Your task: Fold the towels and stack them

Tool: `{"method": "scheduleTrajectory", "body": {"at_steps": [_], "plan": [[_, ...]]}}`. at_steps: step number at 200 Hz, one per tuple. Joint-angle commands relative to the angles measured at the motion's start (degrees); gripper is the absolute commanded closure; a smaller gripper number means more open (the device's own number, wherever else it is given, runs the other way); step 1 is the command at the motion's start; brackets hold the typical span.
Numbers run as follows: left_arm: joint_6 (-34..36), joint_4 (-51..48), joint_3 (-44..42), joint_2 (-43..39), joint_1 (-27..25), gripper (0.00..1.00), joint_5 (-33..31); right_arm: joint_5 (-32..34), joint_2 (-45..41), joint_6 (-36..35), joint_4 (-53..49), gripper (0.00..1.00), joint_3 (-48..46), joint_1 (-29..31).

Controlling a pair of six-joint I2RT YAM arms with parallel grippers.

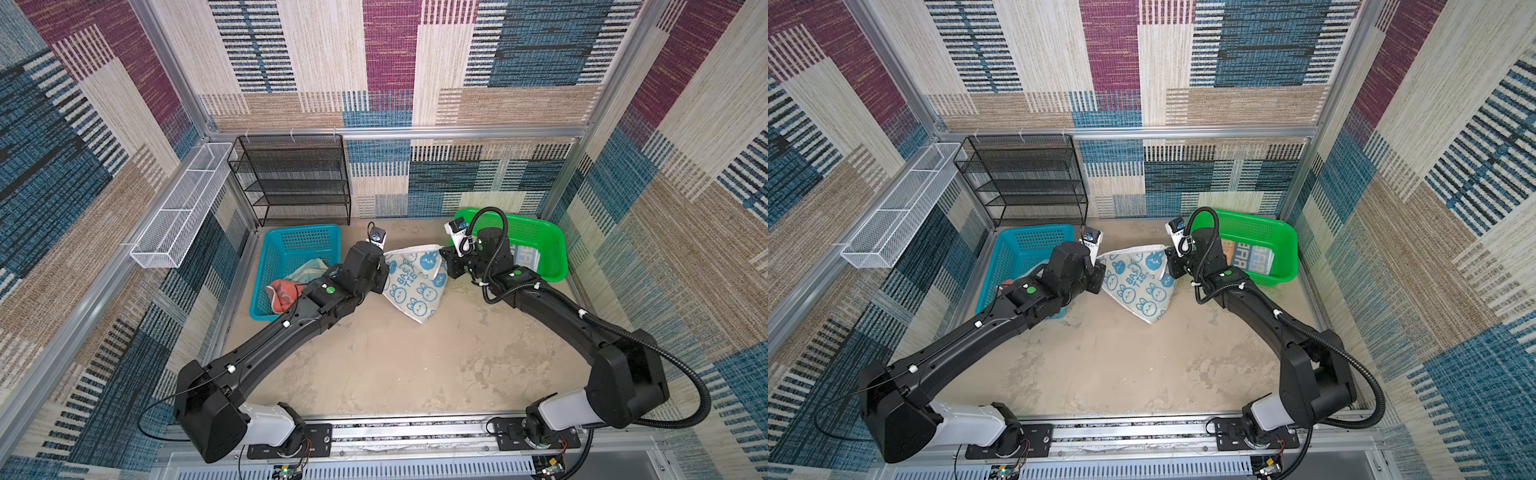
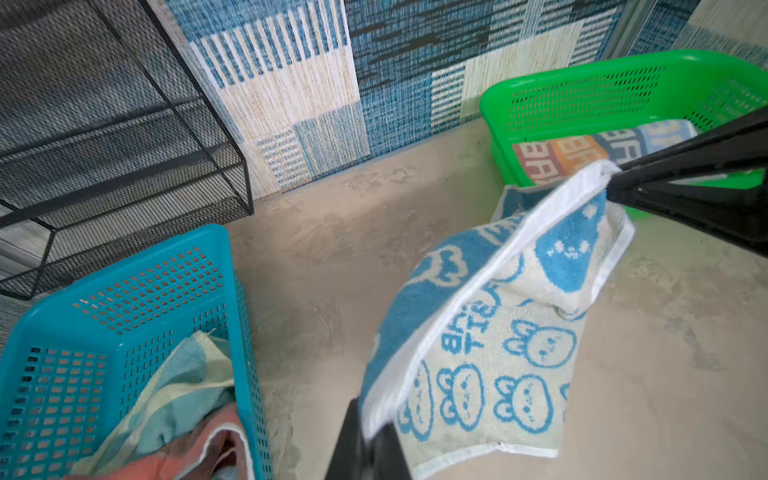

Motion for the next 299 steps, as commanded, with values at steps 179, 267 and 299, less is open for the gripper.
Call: {"method": "scheduleTrajectory", "body": {"at_steps": [179, 267, 299], "plan": [[-5.43, 28.57, -25.41, 9.57, -2.02, 1.00, 5.60, -9.07, -3.01, 5.75, 6.17, 0.62, -18.14, 1.57], [-1.73, 30.44, -29.16, 3.54, -2.38, 1.00, 3.33, -19.18, 9.20, -1.97, 5.43, 0.53, -7.97, 1.56], [-0.95, 30.18, -29.19, 2.49, -2.38, 1.00, 2.43, -23.72, 12.20, -1.77, 6.73, 0.53, -7.35, 1.58]]}}
